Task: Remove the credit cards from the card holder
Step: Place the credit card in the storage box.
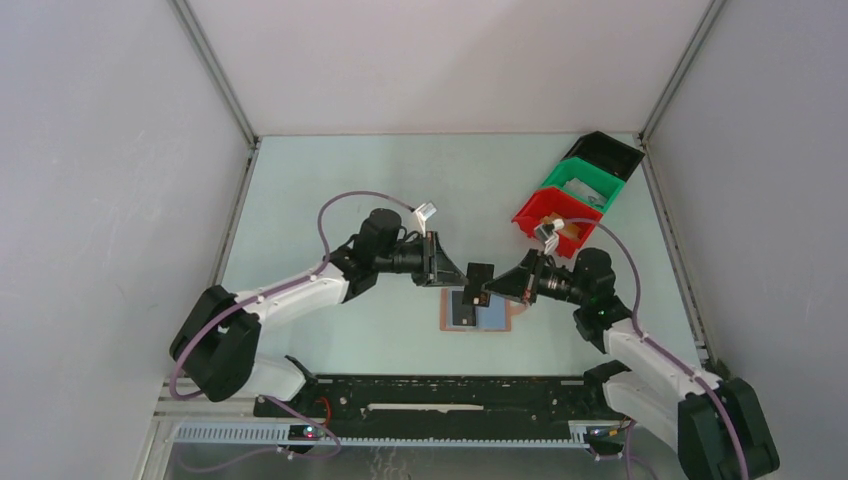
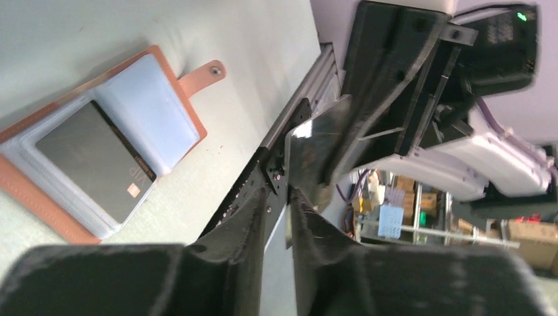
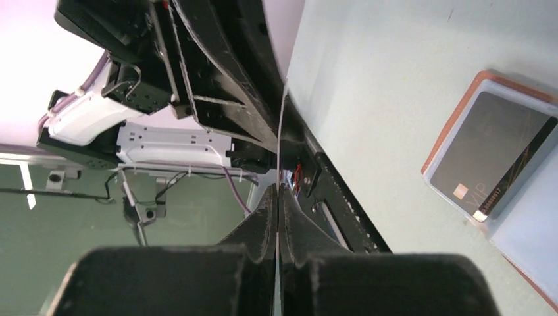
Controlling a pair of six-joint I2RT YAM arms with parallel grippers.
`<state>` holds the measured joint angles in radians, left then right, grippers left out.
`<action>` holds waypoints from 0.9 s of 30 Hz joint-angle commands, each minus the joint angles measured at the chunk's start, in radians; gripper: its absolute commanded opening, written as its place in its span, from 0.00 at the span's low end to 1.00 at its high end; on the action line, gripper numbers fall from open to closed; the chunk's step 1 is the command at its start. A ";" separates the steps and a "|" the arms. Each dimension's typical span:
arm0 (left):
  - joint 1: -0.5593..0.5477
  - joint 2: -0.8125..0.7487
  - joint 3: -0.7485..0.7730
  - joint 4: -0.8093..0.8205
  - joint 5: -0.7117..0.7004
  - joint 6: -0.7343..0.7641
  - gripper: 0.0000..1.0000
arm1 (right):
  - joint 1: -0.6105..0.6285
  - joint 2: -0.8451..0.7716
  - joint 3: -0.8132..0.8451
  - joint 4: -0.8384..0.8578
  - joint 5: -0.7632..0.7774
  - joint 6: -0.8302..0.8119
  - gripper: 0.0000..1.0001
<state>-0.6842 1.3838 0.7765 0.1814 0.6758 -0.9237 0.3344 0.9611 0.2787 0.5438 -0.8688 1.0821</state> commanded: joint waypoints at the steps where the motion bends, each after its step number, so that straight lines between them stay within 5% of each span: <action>1: 0.005 -0.018 0.072 -0.163 -0.077 0.100 0.33 | -0.042 -0.114 0.118 -0.285 0.089 -0.108 0.00; 4: 0.016 -0.058 0.111 -0.282 -0.153 0.161 0.48 | -0.139 -0.202 0.163 -0.424 0.160 -0.103 0.00; 9: 0.055 -0.132 0.143 -0.397 -0.243 0.211 0.50 | -0.278 -0.279 0.290 -0.700 0.440 -0.090 0.00; 13: 0.072 -0.196 0.146 -0.450 -0.296 0.234 0.51 | -0.309 -0.240 0.339 -0.662 0.681 0.000 0.00; 22: 0.085 -0.246 0.134 -0.503 -0.307 0.279 0.51 | -0.291 0.124 0.627 -0.756 1.332 0.318 0.00; 27: 0.093 -0.252 0.132 -0.522 -0.300 0.291 0.51 | -0.322 0.409 0.909 -0.970 1.428 0.555 0.00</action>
<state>-0.6029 1.1629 0.8673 -0.3225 0.3843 -0.6720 0.0303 1.2259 1.0248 -0.2733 0.3569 1.3998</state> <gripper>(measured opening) 0.505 0.007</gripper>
